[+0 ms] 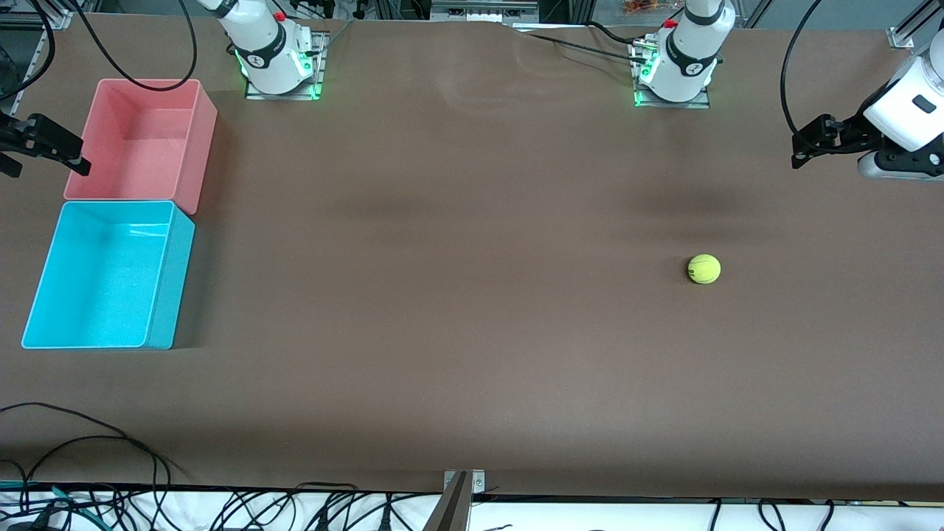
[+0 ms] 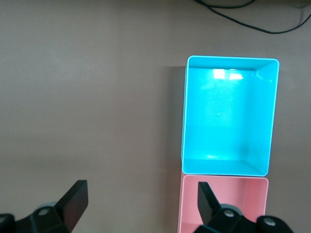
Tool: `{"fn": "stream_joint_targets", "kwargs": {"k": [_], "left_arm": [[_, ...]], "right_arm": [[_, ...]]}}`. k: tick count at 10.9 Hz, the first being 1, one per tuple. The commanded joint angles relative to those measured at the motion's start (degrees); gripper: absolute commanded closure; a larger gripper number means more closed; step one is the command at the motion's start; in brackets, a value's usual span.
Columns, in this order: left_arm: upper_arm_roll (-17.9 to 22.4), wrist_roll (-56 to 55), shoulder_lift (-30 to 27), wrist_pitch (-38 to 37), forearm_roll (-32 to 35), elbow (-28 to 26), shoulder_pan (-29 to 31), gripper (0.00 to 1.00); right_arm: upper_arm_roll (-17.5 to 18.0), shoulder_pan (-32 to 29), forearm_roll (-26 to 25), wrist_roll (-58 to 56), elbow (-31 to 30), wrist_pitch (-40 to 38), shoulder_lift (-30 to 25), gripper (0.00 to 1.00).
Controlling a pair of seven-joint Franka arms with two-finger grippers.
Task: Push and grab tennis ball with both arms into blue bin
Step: 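Lower the left gripper down beside the tennis ball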
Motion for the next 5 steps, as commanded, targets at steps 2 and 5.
{"fn": "stream_joint_targets", "kwargs": {"k": [2, 5], "left_arm": [[-0.4, 1.17, -0.93, 0.53, 0.68, -0.2, -0.16, 0.0], [0.65, 1.17, -0.32, 0.62, 0.76, -0.9, -0.51, 0.0]], "right_arm": [[-0.04, -0.2, 0.86, -0.42, 1.1, -0.98, 0.26, 0.0], [-0.04, -0.2, 0.86, -0.42, 1.1, -0.98, 0.26, 0.0]]}}
